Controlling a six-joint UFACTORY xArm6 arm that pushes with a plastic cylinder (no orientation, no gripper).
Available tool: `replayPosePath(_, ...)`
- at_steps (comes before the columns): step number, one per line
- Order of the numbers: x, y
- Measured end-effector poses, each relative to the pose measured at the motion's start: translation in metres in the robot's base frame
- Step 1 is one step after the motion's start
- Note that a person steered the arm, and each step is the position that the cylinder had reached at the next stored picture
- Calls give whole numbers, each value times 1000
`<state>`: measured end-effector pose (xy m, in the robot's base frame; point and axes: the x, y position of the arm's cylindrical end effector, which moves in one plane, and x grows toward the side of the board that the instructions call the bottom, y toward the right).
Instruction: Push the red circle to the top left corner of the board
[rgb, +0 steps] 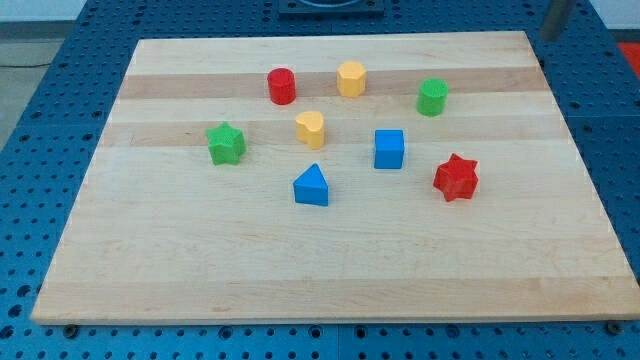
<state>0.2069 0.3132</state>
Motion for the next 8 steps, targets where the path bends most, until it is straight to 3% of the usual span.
replayPosePath(2,35,-94)
replayPosePath(5,132,-244)
replayPosePath(8,128,-397)
